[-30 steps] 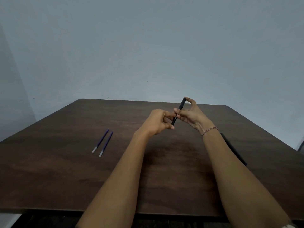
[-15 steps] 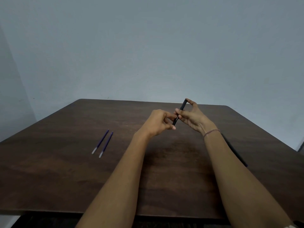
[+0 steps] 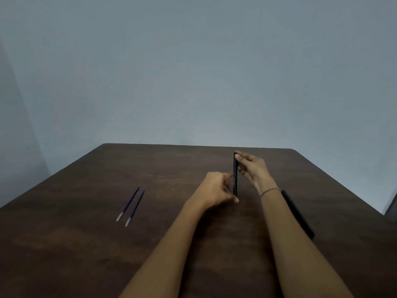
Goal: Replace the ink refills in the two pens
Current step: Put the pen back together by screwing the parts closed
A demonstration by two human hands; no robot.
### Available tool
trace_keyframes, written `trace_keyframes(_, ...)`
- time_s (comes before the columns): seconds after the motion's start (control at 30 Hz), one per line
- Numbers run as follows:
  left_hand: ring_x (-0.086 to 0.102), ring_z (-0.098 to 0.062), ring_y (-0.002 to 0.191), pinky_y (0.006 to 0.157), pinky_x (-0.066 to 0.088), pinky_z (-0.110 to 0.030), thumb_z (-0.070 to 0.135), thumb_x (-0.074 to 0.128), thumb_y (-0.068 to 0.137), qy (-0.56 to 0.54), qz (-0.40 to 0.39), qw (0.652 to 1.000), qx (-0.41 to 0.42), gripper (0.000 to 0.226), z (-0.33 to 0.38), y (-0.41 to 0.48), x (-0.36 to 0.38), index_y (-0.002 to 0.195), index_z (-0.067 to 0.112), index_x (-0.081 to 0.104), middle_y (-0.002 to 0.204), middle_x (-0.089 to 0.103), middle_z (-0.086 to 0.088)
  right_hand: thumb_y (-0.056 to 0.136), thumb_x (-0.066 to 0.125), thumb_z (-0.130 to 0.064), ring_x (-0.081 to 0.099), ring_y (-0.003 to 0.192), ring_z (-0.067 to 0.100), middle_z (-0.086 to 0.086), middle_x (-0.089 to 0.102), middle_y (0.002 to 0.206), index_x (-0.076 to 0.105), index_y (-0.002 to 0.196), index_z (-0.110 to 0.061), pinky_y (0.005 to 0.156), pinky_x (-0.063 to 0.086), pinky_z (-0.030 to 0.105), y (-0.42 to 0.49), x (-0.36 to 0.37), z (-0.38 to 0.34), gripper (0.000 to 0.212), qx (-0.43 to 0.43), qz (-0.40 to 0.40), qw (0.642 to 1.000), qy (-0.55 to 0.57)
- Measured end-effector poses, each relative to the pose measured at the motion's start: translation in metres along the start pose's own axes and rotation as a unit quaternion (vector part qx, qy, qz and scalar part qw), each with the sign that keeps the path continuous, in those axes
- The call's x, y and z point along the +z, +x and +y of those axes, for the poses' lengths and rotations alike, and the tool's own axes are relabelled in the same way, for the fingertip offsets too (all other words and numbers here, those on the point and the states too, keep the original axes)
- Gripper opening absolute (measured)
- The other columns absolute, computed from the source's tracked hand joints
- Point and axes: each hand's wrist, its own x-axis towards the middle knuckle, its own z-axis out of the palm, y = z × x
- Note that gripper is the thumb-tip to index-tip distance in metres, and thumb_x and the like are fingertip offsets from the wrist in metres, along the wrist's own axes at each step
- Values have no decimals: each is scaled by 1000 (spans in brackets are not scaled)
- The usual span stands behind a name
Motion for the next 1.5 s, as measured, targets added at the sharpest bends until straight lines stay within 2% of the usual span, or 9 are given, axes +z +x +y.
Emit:
trace_keyframes(0.23, 55, -12, 94, 79, 52, -35, 62, 72, 63, 129, 97, 985, 66, 97, 12, -11, 13, 142, 26, 30, 105, 60, 4, 83, 69, -8, 51, 60, 8, 1, 63, 74, 71, 100, -5, 55, 45, 15, 3, 3, 2, 17, -9, 12, 993, -114)
trace_keyframes(0.4, 39, -19, 118, 89, 44, -36, 74, 60, 64, 189, 149, 968, 69, 101, 18, -18, 24, 142, 22, 25, 129, 42, -2, 84, 65, -8, 65, 86, 15, 3, 71, 91, 73, 93, -8, 75, 55, 26, -2, -1, 6, 12, -27, 14, 982, -189)
trace_keyframes(0.47, 34, -21, 121, 94, 38, -37, 78, 59, 61, 210, 165, 962, 63, 105, 23, -22, 28, 141, 20, 24, 136, 37, -4, 85, 63, -10, 65, 92, 16, 3, 71, 96, 73, 94, -11, 85, 55, 32, -8, -9, 5, 13, -46, 2, 959, -278)
trace_keyframes(0.57, 29, -23, 127, 100, 31, -42, 83, 55, 56, 225, 181, 957, 44, 112, 37, -26, 41, 141, 18, 23, 141, 33, -6, 87, 64, -23, 61, 83, 12, 0, 67, 88, 72, 96, -10, 77, 49, 26, -15, -29, -5, 17, -90, -16, 902, -422)
trace_keyframes(0.7, 15, -25, 138, 112, 9, -57, 88, 48, 56, 220, 139, 965, 18, 122, 60, -30, 61, 146, 14, 13, 150, 22, -9, 94, 52, -37, 56, 69, 17, 0, 60, 67, 65, 72, -16, 70, 46, 32, -17, -68, -24, 33, -79, -32, 806, -586)
trace_keyframes(0.87, 0, -27, 144, 105, -14, -66, 91, 40, 57, 248, 76, 966, -4, 127, 80, -35, 84, 147, 6, 11, 156, 11, -14, 98, 38, -44, 51, 81, 24, -1, 49, 59, 74, 92, -10, 77, 45, 33, -19, -106, -41, 50, -67, -30, 737, -672)
trace_keyframes(0.93, -4, -28, 145, 100, -21, -68, 92, 36, 58, 263, 54, 963, -10, 128, 86, -36, 90, 147, 4, 12, 156, 10, -15, 98, 35, -48, 53, 103, 31, 8, 60, 84, 75, 90, -17, 92, 44, 43, -22, -112, -46, 51, -58, -30, 720, -691)
trace_keyframes(1.03, -6, -29, 145, 93, -28, -69, 93, 32, 59, 285, 34, 958, -10, 127, 92, -38, 95, 146, 3, 14, 156, 10, -17, 96, 31, -56, 41, 125, 33, 9, 55, 126, 74, 85, -23, 100, 35, 51, -23, -115, -49, 56, -46, -32, 695, -717)
trace_keyframes(1.5, 0, -28, 144, 87, -29, -72, 89, 34, 64, 270, -21, 962, -38, 116, 85, -38, 98, 141, 2, 32, 154, 18, -14, 91, 25, -66, 37, 126, 29, 5, 53, 127, 74, 92, -17, 102, 26, 54, -26, -108, -38, 69, -32, -30, 641, -766)
